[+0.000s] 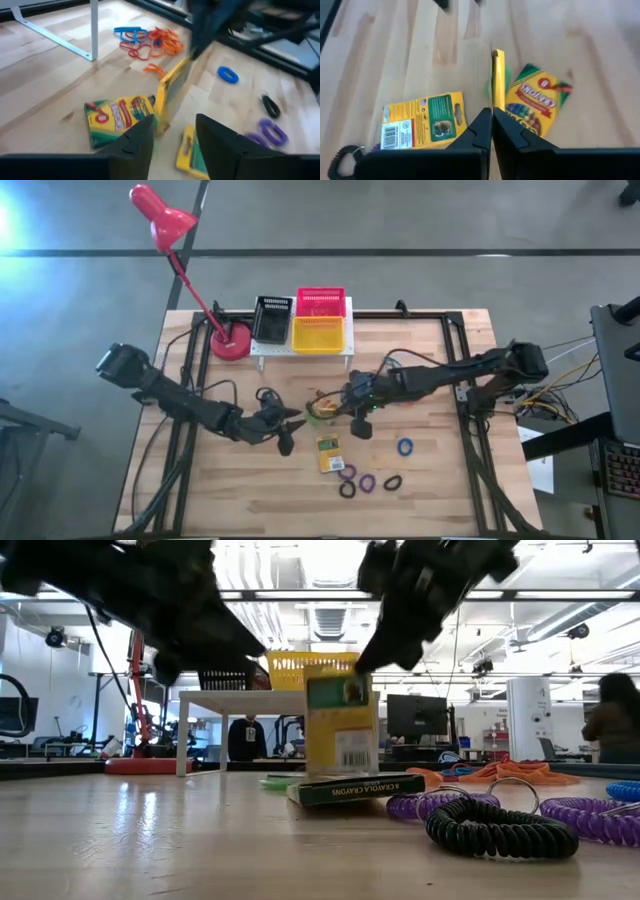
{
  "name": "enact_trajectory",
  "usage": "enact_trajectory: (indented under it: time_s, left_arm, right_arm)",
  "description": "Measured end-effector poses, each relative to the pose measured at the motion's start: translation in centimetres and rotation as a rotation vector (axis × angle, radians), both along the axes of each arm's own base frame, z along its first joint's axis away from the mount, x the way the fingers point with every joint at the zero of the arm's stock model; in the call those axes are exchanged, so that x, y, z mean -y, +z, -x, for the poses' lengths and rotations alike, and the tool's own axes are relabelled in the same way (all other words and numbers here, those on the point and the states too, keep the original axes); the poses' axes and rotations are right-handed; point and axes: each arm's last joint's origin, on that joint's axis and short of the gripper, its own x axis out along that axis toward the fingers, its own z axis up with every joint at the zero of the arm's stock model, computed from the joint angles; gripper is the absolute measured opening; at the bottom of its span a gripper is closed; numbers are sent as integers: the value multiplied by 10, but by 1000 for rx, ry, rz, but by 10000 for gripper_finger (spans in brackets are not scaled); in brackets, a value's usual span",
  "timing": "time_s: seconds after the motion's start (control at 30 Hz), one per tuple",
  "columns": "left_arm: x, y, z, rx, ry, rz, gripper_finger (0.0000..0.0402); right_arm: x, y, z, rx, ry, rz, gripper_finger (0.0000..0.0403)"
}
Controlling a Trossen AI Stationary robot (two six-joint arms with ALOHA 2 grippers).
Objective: Pick & Place Office Desk Supplies
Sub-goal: Put the center yellow crayon box into the yellow bin on the shelf
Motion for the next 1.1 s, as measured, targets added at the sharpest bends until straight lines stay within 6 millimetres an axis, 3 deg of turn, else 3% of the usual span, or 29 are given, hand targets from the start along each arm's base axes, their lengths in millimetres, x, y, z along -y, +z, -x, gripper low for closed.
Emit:
enact_trajectory:
  time_s: [0.23,0.4,0.6,1.1]
  left_arm:
    - [-13,-30,-27,36,51,11,267]
    - [-9,-43,-45,17,-20,-116,312]
    - [2,-38,-67,36,-204,-156,303]
    - [2,-48,-62,-59,-265,-154,276]
  right_arm:
    - [-7,10,7,34,22,14,8]
    - [-9,8,7,23,29,15,8]
    - [-9,8,7,14,27,14,8]
    - [-15,10,19,-63,33,4,8]
